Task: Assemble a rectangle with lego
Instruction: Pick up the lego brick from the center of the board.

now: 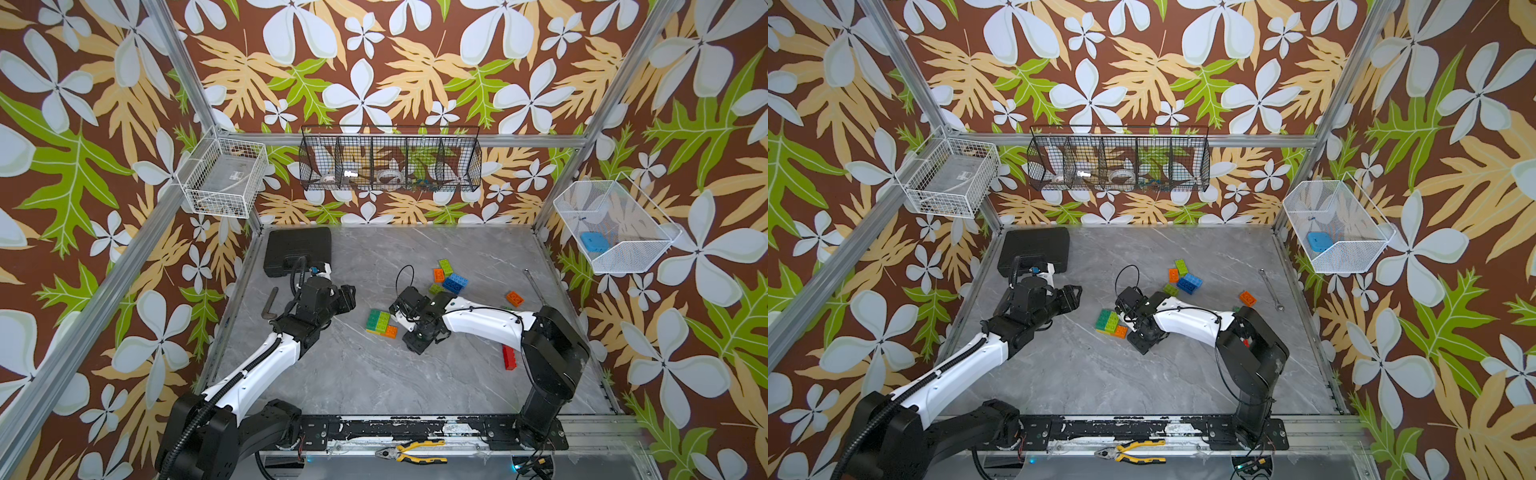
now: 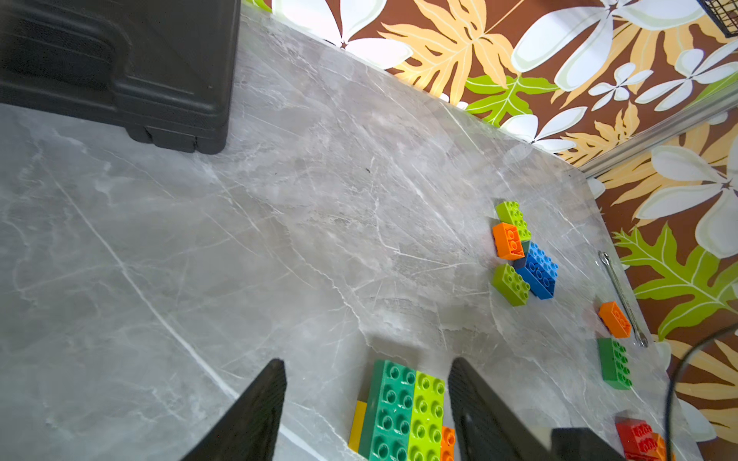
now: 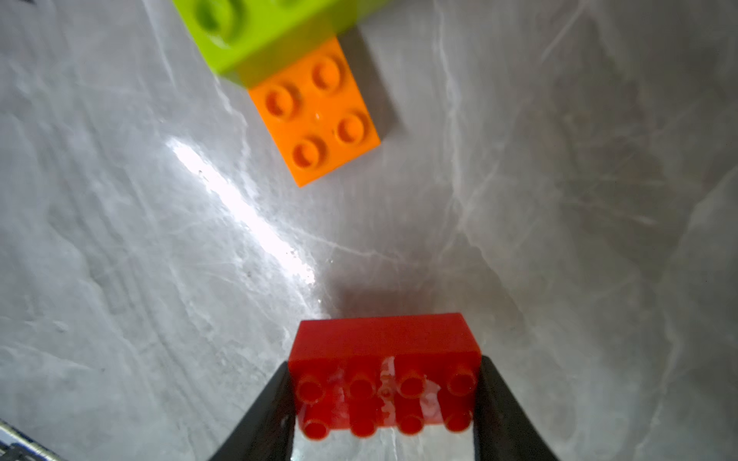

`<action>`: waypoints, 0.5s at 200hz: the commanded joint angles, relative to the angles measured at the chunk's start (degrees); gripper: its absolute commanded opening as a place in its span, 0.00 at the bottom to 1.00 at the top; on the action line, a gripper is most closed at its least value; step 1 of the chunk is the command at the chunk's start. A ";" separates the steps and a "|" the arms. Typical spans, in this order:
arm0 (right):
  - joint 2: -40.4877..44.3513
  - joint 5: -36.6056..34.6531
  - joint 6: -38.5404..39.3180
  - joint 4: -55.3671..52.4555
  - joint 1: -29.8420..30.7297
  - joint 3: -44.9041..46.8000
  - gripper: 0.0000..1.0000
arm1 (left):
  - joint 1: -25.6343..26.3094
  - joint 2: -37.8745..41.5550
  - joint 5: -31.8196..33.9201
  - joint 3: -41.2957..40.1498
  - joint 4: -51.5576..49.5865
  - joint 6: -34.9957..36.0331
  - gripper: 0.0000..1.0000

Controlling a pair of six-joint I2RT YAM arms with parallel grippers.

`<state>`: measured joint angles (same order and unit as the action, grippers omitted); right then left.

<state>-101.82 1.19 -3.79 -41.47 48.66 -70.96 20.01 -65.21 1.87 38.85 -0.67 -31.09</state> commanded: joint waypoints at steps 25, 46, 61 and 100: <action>-2.58 -0.53 8.45 -3.83 1.91 -7.45 0.47 | -6.11 -1.78 -2.77 1.18 -4.70 -0.52 0.66; -6.72 -1.45 11.97 -7.05 2.75 -12.74 0.46 | -6.96 -2.51 -2.92 1.38 -4.61 -0.14 0.66; -9.17 -1.47 13.33 -8.81 2.84 -15.88 0.46 | -6.92 -3.12 -3.18 1.49 -4.45 0.02 0.66; -13.62 -0.29 15.27 -11.04 2.93 -22.39 0.48 | -6.92 -4.60 -3.35 0.70 -3.32 0.36 0.66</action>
<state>-113.45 1.02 8.78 -49.04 51.40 -90.43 13.19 -69.14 -0.93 39.79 -5.02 -31.20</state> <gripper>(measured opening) 0.499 0.657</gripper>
